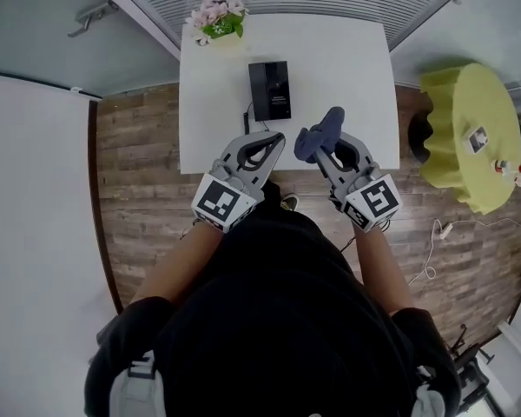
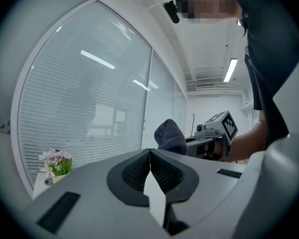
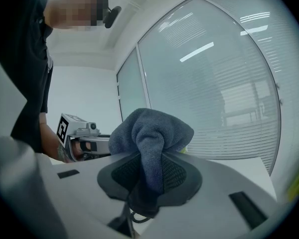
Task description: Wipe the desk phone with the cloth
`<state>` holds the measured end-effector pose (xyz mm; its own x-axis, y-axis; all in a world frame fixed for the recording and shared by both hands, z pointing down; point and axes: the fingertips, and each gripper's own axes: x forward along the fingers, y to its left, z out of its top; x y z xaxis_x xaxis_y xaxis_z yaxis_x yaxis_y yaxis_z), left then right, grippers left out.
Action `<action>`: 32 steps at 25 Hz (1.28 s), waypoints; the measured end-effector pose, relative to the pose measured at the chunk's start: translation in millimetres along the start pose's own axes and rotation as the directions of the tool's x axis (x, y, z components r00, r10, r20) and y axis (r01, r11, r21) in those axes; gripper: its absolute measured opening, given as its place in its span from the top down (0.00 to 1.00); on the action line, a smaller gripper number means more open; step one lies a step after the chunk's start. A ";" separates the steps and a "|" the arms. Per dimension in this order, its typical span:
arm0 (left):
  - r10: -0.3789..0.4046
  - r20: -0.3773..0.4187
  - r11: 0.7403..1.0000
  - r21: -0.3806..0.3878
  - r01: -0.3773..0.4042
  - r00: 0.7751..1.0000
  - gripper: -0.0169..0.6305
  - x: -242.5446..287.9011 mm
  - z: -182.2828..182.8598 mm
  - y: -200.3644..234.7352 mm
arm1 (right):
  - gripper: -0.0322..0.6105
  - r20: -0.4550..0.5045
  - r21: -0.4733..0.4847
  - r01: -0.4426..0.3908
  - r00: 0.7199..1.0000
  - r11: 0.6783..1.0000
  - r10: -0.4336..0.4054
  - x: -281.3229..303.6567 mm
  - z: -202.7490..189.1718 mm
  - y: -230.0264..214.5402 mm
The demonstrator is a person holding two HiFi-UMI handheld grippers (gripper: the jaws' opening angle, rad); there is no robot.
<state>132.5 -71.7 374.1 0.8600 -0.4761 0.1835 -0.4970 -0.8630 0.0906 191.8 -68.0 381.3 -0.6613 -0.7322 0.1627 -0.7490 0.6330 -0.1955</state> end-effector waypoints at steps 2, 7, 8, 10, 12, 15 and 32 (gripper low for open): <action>0.004 0.006 1.000 -0.012 -0.004 1.000 0.96 5.1 -4.3 12.9 | 0.80 -0.026 -0.001 0.012 1.000 1.000 -0.012 12.2 -4.0 -8.4; 0.008 0.016 0.999 -0.042 -0.007 1.000 0.96 13.0 -9.2 46.4 | 0.80 -0.094 -0.005 0.049 0.994 0.999 -0.049 49.7 -15.1 -29.0; 0.011 0.016 0.999 -0.049 -0.010 1.000 0.96 14.4 -10.3 54.3 | 0.80 -0.108 -0.009 0.058 0.992 0.998 -0.059 58.0 -17.3 -32.8; 0.022 0.017 0.998 -0.059 -0.021 1.000 0.96 18.0 -15.1 72.0 | 0.80 -0.131 -0.024 0.073 0.988 0.997 -0.075 76.1 -20.9 -39.9; 0.036 0.012 0.997 -0.066 -0.035 0.999 0.96 22.4 -23.5 88.5 | 0.80 -0.150 -0.039 0.079 0.985 0.996 -0.084 93.5 -24.4 -45.6; 0.057 -0.007 0.996 -0.074 -0.057 0.998 0.96 29.3 -40.5 108.8 | 0.80 -0.178 -0.066 0.091 0.979 0.994 -0.101 113.2 -31.3 -53.9; 0.209 -0.089 0.960 -0.169 -0.222 0.974 0.96 62.7 -118.7 166.9 | 0.80 -0.339 -0.146 0.133 0.924 0.980 -0.175 203.3 -94.6 -130.3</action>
<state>89.8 -225.5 516.9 0.7232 -0.6292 0.2848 -0.6876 -0.6944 0.2121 151.1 -275.6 531.4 -0.4936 -0.7029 0.5122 -0.8278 0.5602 -0.0290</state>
